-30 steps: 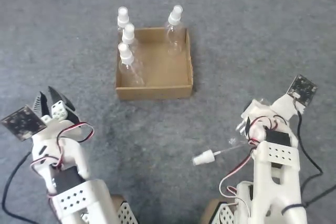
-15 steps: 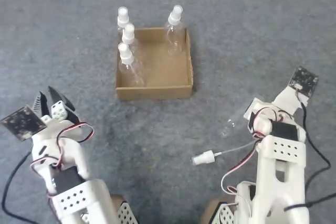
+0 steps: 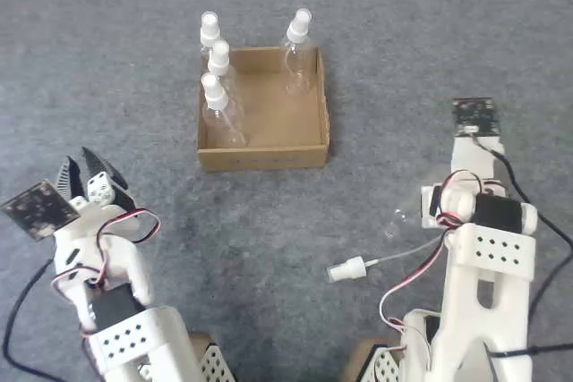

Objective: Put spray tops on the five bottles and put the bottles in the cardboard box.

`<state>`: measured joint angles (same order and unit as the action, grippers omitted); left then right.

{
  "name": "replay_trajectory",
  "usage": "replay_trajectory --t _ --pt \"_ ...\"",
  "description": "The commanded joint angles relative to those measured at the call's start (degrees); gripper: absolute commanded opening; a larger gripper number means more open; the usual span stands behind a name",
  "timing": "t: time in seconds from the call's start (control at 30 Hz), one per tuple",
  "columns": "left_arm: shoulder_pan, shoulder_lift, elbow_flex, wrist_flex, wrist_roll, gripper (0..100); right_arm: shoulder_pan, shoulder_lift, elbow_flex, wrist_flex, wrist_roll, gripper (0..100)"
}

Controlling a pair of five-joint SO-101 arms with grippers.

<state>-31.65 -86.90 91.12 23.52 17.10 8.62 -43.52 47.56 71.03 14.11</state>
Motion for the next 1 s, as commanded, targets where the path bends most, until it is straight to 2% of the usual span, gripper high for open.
replay_trajectory --t 0.0,0.27,0.6,0.83,0.97 --pt "0.0 0.5 -0.6 -1.9 0.4 8 -1.5 -2.0 -4.7 3.4 9.2 26.0" --pt "0.0 0.5 -0.5 -1.9 0.4 8 -8.9 -1.9 -6.0 10.1 30.9 26.0" --pt "0.1 0.5 -0.5 -1.9 0.4 8 -9.4 -1.4 -5.6 9.7 56.2 26.0" --pt "0.2 0.5 -0.5 -1.9 0.4 8 -9.3 -1.3 -2.0 8.4 66.0 26.0" --pt "1.8 0.5 -0.4 -1.8 0.3 8 -9.0 -1.3 1.8 2.8 67.5 26.1"
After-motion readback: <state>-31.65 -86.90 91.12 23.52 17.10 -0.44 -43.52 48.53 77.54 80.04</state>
